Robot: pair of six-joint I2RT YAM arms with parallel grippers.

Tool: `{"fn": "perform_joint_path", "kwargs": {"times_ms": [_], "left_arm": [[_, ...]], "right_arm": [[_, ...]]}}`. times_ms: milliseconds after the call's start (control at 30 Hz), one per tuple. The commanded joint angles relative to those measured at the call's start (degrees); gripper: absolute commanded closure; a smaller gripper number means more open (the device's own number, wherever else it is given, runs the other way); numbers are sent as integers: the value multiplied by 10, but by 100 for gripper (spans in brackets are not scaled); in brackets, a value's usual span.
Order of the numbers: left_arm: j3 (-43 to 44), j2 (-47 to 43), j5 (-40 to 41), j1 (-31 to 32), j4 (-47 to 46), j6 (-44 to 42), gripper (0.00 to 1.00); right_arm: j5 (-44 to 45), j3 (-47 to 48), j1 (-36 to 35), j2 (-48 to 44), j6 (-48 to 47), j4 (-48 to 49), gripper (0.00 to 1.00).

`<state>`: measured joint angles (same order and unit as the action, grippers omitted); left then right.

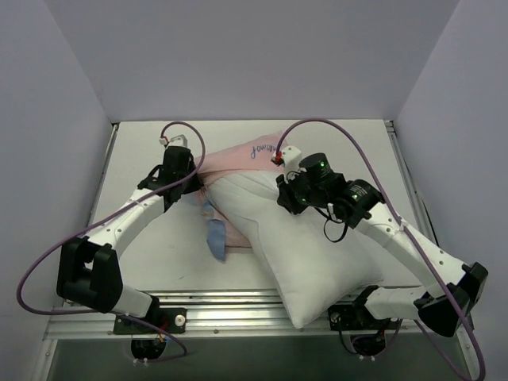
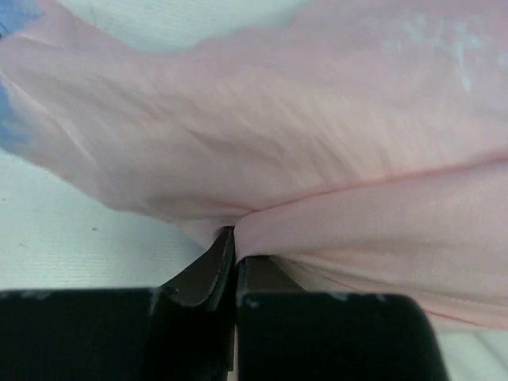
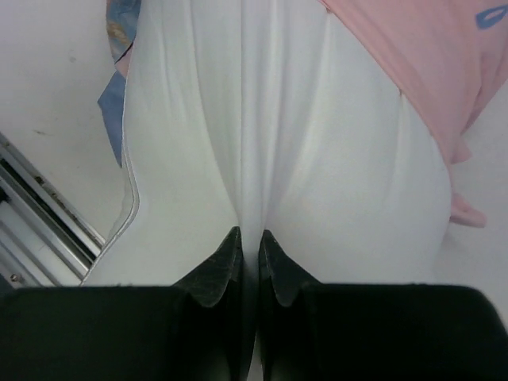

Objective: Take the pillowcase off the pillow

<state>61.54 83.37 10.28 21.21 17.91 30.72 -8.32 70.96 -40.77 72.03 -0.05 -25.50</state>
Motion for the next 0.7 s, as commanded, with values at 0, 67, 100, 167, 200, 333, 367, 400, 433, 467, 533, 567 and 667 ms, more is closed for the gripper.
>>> {"fn": "perform_joint_path", "kwargs": {"times_ms": [0, 67, 100, 167, 200, 333, 367, 400, 433, 467, 533, 567, 667], "left_arm": [[10, -4, 143, -69, 10, 57, 97], [11, 11, 139, -81, -2, 68, 97], [16, 17, 131, -90, -9, 71, 96], [25, 37, 89, -93, -23, 71, 93], [36, 42, 70, -93, -27, 66, 90], [29, 21, -53, -88, -34, 55, 58], [24, 7, -64, -89, -32, 55, 49], [18, -7, -70, -91, -28, 55, 32], [13, -36, -72, -100, -24, 55, 23], [14, -50, -73, -107, -18, 57, 15], [30, -63, -72, -135, -1, 68, 1], [38, -60, -73, -143, 1, 70, 5], [60, -30, -97, -170, -17, 82, 6]], "right_arm": [[-28, 48, 16, -72, -20, -75, 100], [-35, 44, 19, -87, -20, -83, 100], [-40, 39, 20, -91, -19, -83, 100], [-55, 23, 22, -97, -15, -79, 100], [-61, 18, 22, -95, -15, -81, 100], [-71, -17, 22, -82, -21, -72, 100], [-70, -24, 23, -81, -21, -65, 100], [-69, -30, 23, -80, -21, -65, 100], [-68, -37, 23, -77, -23, -64, 100], [-67, -39, 23, -74, -25, -64, 100], [-77, -42, 24, -66, -28, -61, 100], [-82, -41, 24, -64, -31, -57, 100], [-100, -39, 25, -54, -39, -53, 100]]}}
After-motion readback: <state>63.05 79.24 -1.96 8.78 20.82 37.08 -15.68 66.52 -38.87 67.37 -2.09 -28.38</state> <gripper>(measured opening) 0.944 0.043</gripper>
